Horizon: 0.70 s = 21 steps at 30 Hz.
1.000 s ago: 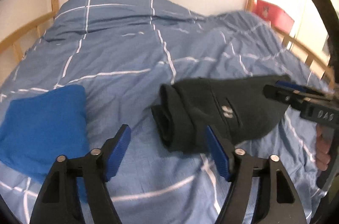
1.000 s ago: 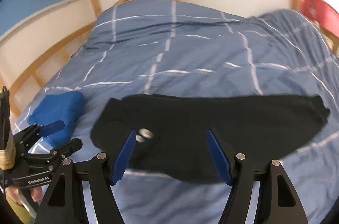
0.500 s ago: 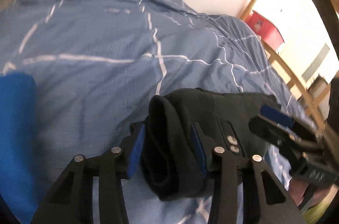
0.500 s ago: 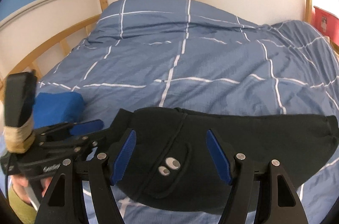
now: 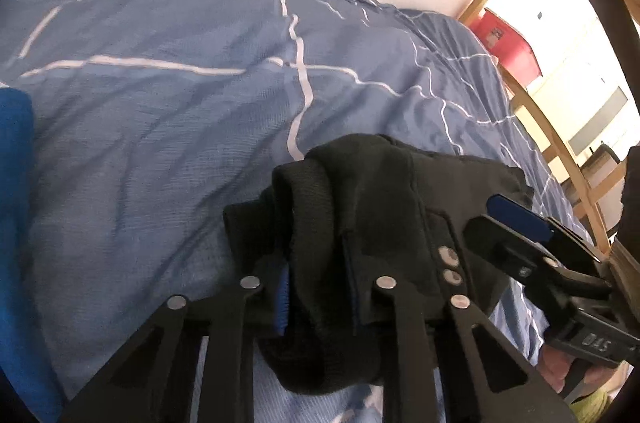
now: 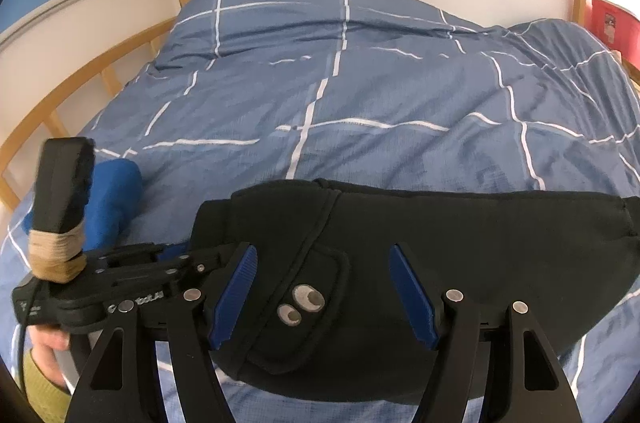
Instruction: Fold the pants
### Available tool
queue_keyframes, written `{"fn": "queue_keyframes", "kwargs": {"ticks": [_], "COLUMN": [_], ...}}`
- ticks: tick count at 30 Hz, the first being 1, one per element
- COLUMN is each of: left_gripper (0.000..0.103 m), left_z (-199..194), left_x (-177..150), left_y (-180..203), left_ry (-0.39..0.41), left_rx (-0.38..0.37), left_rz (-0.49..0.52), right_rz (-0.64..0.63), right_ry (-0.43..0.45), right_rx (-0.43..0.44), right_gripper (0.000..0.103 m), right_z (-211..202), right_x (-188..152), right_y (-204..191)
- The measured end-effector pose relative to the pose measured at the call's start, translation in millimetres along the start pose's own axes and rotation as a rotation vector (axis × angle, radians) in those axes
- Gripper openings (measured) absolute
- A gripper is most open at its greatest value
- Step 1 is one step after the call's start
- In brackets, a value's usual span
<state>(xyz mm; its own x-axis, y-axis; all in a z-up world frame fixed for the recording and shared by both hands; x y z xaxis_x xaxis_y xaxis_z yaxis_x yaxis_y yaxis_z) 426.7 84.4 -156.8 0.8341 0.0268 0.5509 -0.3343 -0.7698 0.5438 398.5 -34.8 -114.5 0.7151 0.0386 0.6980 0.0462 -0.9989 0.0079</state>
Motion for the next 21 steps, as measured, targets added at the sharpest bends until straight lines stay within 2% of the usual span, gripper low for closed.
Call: {"fn": "queue_keyframes", "kwargs": {"ticks": [3,8,12,16,18,19,21], "left_gripper": [0.018,0.018,0.018,0.02,0.024,0.026,0.037], "left_z": [-18,-19,-10,-8,-8,-9,-16], "left_x": [1,1,-5,-7,-5,-4,0], "left_y": [5,-11,-31,-33,-31,-29,-23], "left_ry": [0.023,-0.017,-0.049,-0.056,-0.065,-0.063,-0.049], "left_rx": [0.033,0.131,0.114,0.14,0.157,0.161,0.182], "left_rz": [0.008,-0.012,-0.068,-0.061,-0.058,-0.053,-0.038], "right_rz": [-0.013,-0.061,-0.114,-0.119,-0.084,-0.065,-0.04], "right_ry": [0.007,0.012,-0.052,-0.142,-0.2,-0.204,-0.182], "right_rx": [0.02,0.058,0.068,0.06,0.083,0.089,0.088], "right_gripper": [0.069,0.069,0.069,0.069,0.069,0.069,0.069], "right_z": [-1,0,22,52,64,66,61], "right_x": [2,10,10,2,-5,-7,-8], "right_y": [-5,-23,-44,-49,-45,-42,-37]}}
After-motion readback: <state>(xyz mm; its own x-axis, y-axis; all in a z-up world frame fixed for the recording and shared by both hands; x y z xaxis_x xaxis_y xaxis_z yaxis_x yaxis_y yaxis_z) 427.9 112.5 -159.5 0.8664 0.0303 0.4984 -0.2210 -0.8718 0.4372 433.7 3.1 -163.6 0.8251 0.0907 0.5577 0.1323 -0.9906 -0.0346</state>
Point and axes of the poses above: each gripper's, at about its wrist camera, not at the fingertips, and z roughly the way its jaws point, y to its right, x to its top, the point moved 8 cm from there along z, roughly the way its jaws point, and after that the axes turned 10 degrees about -x, right-handed, at the moved point
